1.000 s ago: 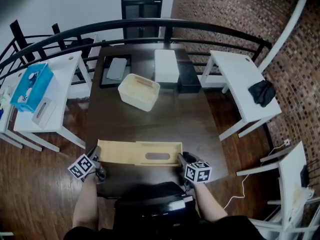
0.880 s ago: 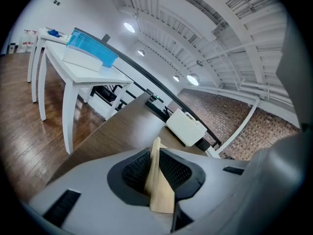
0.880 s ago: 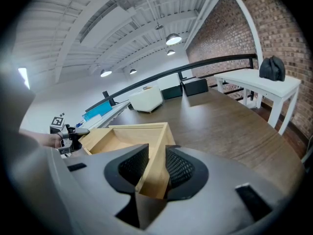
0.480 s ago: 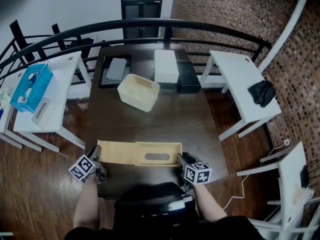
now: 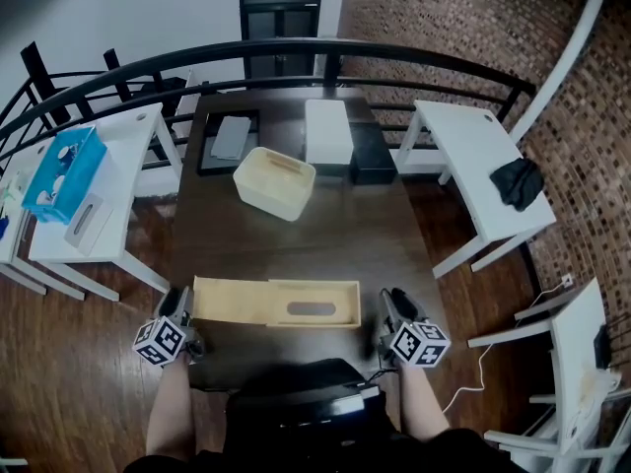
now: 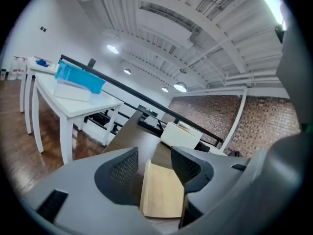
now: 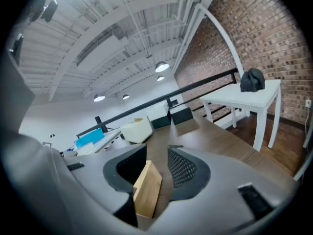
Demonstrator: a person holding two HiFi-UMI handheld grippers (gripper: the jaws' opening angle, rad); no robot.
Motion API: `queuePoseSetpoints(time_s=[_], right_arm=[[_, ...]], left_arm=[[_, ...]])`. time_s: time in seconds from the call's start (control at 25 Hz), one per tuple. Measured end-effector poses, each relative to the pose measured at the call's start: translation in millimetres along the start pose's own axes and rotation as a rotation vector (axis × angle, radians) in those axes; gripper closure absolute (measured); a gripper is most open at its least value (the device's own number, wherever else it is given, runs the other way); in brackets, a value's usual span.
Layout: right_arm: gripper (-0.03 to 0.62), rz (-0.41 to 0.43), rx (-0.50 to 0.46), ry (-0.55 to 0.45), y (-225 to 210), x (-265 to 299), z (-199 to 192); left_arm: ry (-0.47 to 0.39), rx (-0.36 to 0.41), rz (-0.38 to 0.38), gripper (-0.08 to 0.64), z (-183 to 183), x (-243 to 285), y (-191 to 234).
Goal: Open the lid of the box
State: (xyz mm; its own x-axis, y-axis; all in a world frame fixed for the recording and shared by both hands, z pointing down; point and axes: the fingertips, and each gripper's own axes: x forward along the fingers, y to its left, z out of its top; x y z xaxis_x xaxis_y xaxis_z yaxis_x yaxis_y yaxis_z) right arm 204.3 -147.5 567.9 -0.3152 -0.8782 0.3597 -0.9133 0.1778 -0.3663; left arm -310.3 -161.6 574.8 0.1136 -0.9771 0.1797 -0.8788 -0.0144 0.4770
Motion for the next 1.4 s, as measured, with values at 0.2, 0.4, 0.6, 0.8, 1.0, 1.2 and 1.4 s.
queuePoseSetpoints(time_s=[0.2,0.4,0.6,0.8,1.0,1.2,1.4], right_arm=[[0.474,-0.03,-0.003,-0.172,-8,-31,59],[0.566,-0.043,-0.043,-0.336,-7,-70,111],[0.589,-0.021,-0.09,-0.425,5,-93,141],[0.591,0.032,-0.1,-0.456,20,-101,148],[0.591,0.043,-0.087,-0.448,20,-103,143],[0.591,0.048,-0.09,-0.448,19,-108,142],[0.591,0.047,-0.094,-0.448,18,-114,141]], left_arm=[[-0.108,0.142,-0.067,0.415,39,-23,-34],[-0.244,0.185,-0.205,0.529,85,-47,-82],[-0.337,0.19,-0.278,0.545,111,-72,-118],[-0.389,0.15,-0.287,0.545,117,-91,-127],[-0.378,0.146,-0.287,0.545,110,-97,-132],[-0.369,0.147,-0.295,0.545,105,-100,-134],[-0.345,0.151,-0.301,0.545,94,-99,-139]])
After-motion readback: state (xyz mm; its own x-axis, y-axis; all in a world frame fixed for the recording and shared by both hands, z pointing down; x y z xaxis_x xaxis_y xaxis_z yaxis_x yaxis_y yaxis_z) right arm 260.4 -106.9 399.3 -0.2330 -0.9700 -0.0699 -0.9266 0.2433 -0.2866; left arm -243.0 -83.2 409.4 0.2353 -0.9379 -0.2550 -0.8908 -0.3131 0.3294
